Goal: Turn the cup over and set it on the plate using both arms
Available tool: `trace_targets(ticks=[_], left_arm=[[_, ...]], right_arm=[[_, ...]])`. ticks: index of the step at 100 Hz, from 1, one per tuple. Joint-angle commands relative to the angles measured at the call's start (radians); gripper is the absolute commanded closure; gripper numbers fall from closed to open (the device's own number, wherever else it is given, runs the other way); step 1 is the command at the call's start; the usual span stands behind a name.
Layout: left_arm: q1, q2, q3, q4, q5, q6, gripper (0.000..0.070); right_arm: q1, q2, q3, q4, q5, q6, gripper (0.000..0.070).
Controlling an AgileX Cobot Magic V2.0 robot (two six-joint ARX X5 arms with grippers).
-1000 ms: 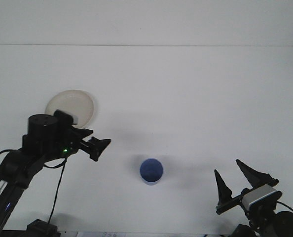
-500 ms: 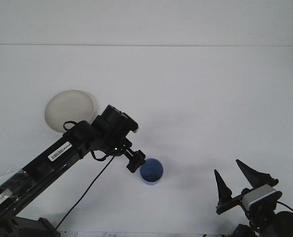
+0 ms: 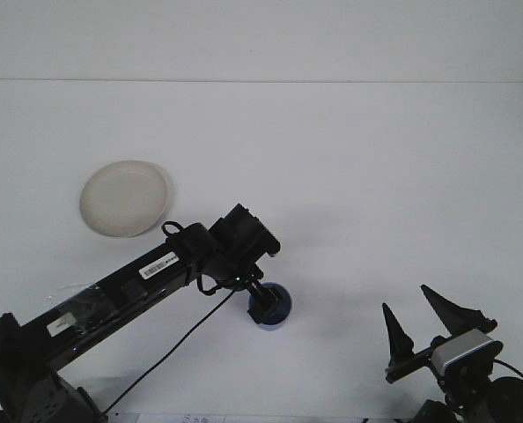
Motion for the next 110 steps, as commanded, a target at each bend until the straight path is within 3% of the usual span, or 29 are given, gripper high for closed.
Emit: trace_targets(ticks=[1, 21, 27, 42, 63, 81, 110], left_arm=[[-0.011, 0.043, 0.023, 0.008, -0.002, 0.015, 0.0116], [-0.018, 0.093, 0.023, 0.009, -0.022, 0.028, 0.0124], [-0.018, 0.100, 0.023, 0.008, -0.025, 0.030, 0.0163], [-0.019, 0.102, 0.023, 0.008, -0.025, 0.032, 0.0497], [-0.022, 0.102, 0.023, 0.003, -0.026, 0.037, 0.0700], [-0.024, 0.101, 0.023, -0.007, -0.033, 0.037, 0.0695], [0.010, 0.062, 0.074, -0.113, -0.109, 0.068, 0.0694]], right_arm=[[0.006, 0.003, 0.005, 0.006, 0.001, -0.001, 0.0204], [0.006, 0.003, 0.005, 0.006, 0.001, -0.001, 0.0204], [0.006, 0.003, 0.005, 0.006, 0.001, -0.001, 0.0204], [0.006, 0.003, 0.005, 0.006, 0.001, -0.001, 0.0204], [0.006, 0.003, 0.005, 0.007, 0.001, 0.000, 0.0204], [0.006, 0.003, 0.005, 0.007, 0.001, 0.000, 0.0204], [0.006, 0.003, 0.005, 0.007, 0.001, 0.000, 0.0204]])
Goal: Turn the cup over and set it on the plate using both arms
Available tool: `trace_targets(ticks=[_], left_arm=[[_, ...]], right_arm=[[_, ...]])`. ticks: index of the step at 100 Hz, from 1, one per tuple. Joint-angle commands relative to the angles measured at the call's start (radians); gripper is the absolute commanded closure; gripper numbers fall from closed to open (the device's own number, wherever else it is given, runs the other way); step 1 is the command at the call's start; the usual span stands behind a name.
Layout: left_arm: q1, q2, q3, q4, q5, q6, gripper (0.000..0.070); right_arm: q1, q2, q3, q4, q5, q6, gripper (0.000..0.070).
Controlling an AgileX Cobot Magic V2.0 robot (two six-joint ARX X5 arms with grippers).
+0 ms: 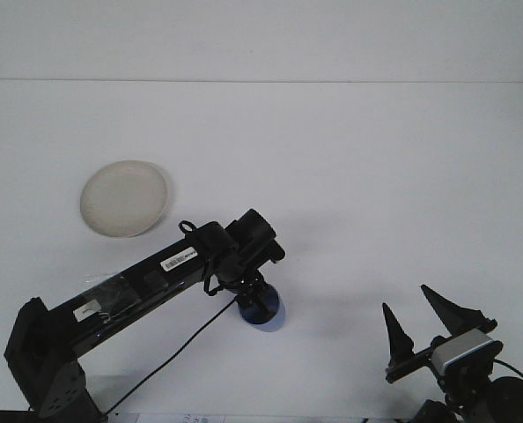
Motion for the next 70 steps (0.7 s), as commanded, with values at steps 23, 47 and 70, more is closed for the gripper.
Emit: trace_targets(ticks=[23, 47, 70], left_arm=[[0.178, -0.134, 0.114, -0.086, -0.142, 0.040, 0.0695], [0.491, -0.173, 0.235, -0.133, -0.257, 0.043, 0.0695], [0.757, -0.149, 0.241, -0.029, -0.258, 0.036, 0.0695]], right_arm=[[0.006, 0.003, 0.005, 0.008, 0.001, 0.000, 0.0204], [0.006, 0.003, 0.005, 0.012, 0.001, -0.001, 0.0204], [0.006, 0.003, 0.005, 0.015, 0.001, 0.000, 0.0204]])
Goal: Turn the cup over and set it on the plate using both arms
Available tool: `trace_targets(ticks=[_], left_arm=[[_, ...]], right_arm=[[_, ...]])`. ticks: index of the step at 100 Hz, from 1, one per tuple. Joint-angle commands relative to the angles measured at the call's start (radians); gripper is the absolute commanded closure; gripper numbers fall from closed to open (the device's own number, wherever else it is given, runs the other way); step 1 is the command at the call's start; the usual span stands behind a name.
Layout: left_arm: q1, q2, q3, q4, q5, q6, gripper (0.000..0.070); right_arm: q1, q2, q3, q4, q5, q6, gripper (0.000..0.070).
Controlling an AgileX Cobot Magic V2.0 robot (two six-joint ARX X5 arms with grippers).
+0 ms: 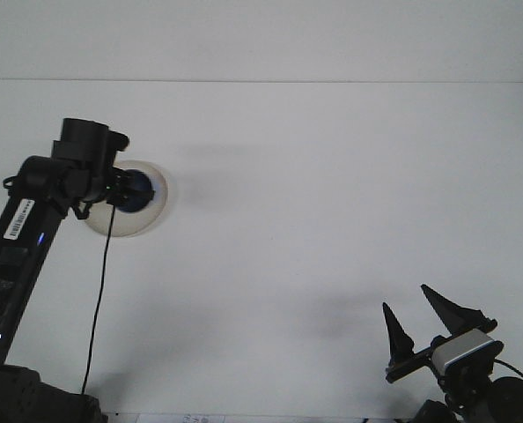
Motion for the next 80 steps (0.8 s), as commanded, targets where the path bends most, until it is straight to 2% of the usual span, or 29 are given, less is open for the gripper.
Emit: trace_targets(ticks=[1, 21, 67, 80], left_arm=[[0.048, 0.033, 0.023, 0.016, 0.001, -0.004, 0.0695], [0.154, 0.123, 0.024, 0.036, 0.002, -0.030, 0.0695], [0.164, 0.297, 0.025, 0.063, 0.006, -0.043, 0.0695], [0.164, 0.323, 0.025, 0.069, 0.058, -0.049, 0.0695]], right_arm=[[0.006, 0.003, 0.005, 0.010, 0.001, 0.000, 0.0204], [0.006, 0.003, 0.005, 0.011, 0.001, 0.001, 0.0204], [0.006, 0.003, 0.005, 0.010, 0.001, 0.004, 0.0205], [0.006, 0.003, 0.005, 0.010, 0.001, 0.004, 0.0205]])
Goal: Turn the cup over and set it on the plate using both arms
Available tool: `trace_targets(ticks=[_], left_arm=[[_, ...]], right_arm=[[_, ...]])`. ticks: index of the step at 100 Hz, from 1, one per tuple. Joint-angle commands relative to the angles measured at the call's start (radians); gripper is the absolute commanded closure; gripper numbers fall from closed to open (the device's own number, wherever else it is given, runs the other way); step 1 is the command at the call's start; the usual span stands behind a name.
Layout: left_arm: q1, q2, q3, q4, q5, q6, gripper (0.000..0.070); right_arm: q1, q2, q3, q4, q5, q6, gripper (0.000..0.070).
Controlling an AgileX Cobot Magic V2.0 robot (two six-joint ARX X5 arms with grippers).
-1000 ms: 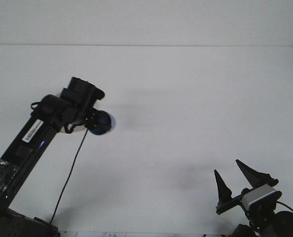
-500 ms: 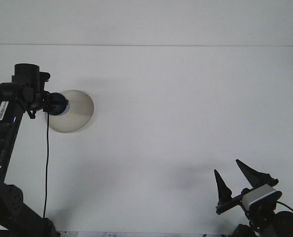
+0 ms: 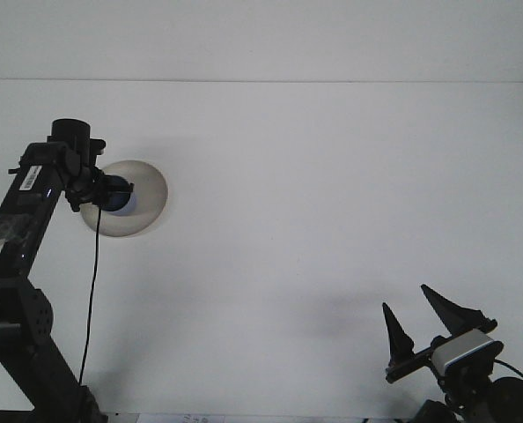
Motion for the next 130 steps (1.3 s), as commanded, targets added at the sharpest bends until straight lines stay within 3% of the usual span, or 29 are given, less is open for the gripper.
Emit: trace_targets(ticks=[1, 19, 26, 41, 47, 87, 106, 116, 130], left_arm=[[0.002, 0.018, 0.024, 0.006, 0.025, -0.018, 0.0695], [0.002, 0.022, 0.024, 0.021, 0.025, -0.019, 0.0693], [0.002, 0.022, 0.024, 0.024, 0.025, -0.027, 0.0655], [0.004, 0.022, 0.035, 0.031, 0.025, -0.047, 0.0358], [0.005, 0.022, 0.046, 0.029, 0.025, -0.050, 0.0314], [0.005, -0.007, 0.267, -0.140, 0.025, -0.105, 0.0312], [0.004, -0.163, 0.282, -0.150, 0.026, -0.121, 0.0299], [0.004, -0.283, 0.277, -0.147, 0.076, -0.129, 0.0260], [-0.003, -0.505, 0.177, -0.066, 0.146, -0.147, 0.0260]], right_arm=[[0.006, 0.003, 0.005, 0.010, 0.001, 0.004, 0.0205], [0.006, 0.003, 0.005, 0.011, 0.004, 0.003, 0.0205], [0.006, 0.003, 0.005, 0.011, 0.006, 0.003, 0.0205], [0.006, 0.004, 0.005, 0.013, 0.006, 0.003, 0.0205], [0.006, 0.004, 0.005, 0.013, 0.006, 0.003, 0.0205], [0.006, 0.004, 0.005, 0.012, 0.008, 0.003, 0.0204], [0.006, 0.004, 0.005, 0.014, 0.033, 0.002, 0.0194], [0.006, 0.004, 0.005, 0.018, 0.061, -0.006, 0.0138], [0.006, 0.004, 0.005, 0.018, 0.061, -0.016, 0.0136]])
